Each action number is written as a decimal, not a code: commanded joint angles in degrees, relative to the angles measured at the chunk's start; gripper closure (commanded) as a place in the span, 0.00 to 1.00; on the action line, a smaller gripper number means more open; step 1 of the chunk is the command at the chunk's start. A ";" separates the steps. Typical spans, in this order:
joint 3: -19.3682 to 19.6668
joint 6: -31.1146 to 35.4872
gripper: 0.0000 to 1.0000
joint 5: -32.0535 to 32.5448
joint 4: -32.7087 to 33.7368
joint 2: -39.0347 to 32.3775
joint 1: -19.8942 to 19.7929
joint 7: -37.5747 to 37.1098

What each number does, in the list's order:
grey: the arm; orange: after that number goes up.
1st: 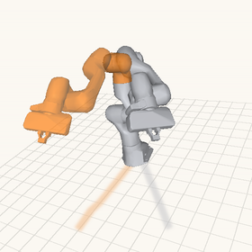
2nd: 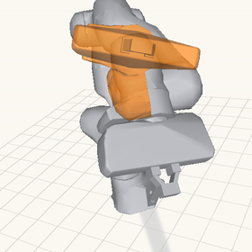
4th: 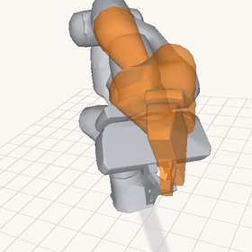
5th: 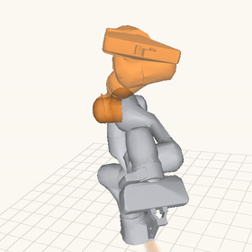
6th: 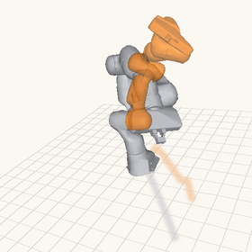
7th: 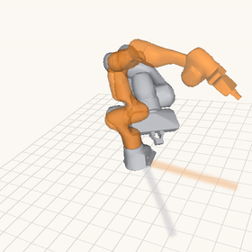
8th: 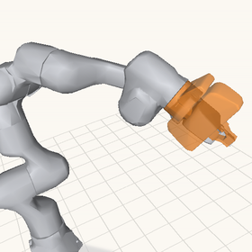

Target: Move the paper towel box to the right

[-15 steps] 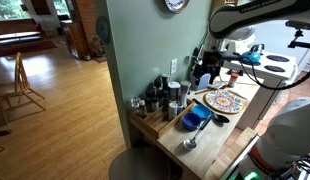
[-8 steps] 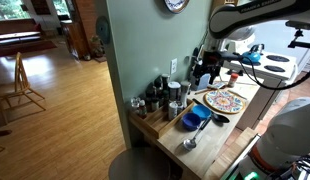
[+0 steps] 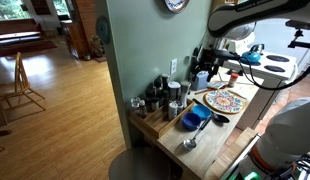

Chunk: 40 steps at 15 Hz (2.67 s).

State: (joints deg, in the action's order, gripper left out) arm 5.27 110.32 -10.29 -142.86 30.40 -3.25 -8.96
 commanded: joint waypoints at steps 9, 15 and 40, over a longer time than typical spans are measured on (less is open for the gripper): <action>4.02 12.71 0.00 -0.46 11.91 -22.21 -10.65 -18.73; 7.35 15.37 0.00 -0.76 15.80 -30.06 -12.93 -30.92; 11.42 18.44 0.00 -1.79 36.41 -51.67 -13.62 -51.39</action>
State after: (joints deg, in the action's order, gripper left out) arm 16.13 127.69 -10.59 -109.76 -17.40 -16.48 -60.80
